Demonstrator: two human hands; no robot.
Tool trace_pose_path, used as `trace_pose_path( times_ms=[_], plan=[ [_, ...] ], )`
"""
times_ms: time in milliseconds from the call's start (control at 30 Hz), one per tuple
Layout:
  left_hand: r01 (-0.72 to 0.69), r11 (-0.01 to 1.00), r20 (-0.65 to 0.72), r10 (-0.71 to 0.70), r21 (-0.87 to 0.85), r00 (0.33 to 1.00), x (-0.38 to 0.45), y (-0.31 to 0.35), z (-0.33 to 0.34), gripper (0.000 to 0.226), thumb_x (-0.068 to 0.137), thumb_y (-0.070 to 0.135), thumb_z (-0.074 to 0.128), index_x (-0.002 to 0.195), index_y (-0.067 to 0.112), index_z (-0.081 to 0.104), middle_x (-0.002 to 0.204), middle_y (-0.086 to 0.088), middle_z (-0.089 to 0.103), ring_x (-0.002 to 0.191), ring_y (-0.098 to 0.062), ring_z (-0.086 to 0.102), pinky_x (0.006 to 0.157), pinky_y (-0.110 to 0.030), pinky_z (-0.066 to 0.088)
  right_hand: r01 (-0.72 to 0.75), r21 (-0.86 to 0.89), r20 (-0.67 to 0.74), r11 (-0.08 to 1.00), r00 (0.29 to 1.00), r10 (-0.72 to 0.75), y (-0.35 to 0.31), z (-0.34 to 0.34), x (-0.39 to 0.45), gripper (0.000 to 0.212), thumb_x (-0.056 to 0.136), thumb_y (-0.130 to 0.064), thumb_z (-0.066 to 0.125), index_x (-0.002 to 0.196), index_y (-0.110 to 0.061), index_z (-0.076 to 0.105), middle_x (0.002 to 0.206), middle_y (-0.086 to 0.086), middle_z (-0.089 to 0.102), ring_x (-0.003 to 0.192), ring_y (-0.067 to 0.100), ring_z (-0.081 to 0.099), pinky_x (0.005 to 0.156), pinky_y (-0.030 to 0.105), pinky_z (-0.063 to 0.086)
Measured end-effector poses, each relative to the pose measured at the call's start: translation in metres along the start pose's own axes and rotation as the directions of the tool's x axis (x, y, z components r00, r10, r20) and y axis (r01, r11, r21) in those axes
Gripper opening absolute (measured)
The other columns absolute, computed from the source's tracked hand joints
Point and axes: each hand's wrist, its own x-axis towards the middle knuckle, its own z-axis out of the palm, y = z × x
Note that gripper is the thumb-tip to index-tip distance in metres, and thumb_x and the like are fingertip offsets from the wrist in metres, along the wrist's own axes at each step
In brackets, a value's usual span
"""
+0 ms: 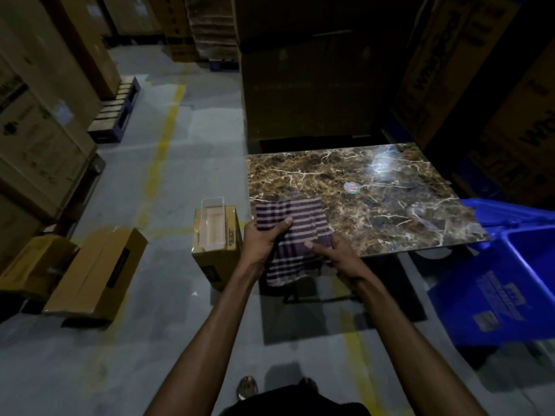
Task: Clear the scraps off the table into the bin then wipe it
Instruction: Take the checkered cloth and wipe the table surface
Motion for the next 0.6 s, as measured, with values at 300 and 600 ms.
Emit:
trace_pose_path(
  times_ms=[300,600],
  plan=[
    [0.194,0.978,0.046,-0.191,-0.08,0.981,-0.034,-0.058,-0.024,0.048,0.088,0.019,0.079,0.134,0.017,0.064,0.123,-0.007,0.075,0.111,-0.025,0.073,0.093,-0.043,0.06,-0.006,0.059,-0.297,0.998,0.955,0.024,0.041,0.016,-0.017,0.019,0.098,-0.014,0.071,0.113,-0.004,0.075,0.104,0.01,0.08,0.097,0.025,0.077,0.081,0.033,0.062],
    [0.28,0.957,-0.108,-0.271,0.081,0.957,-0.051,-0.105,-0.036,0.041,0.088,0.013,0.08,0.127,0.016,0.068,0.12,-0.003,0.076,0.104,-0.019,0.075,0.085,-0.033,0.063,-0.272,0.206,-0.166,0.94,0.937,0.308,0.08,0.005,-0.03,0.021,0.097,-0.02,0.073,0.114,-0.009,0.076,0.107,0.01,0.08,0.099,0.027,0.077,0.072,0.031,0.063]
  ],
)
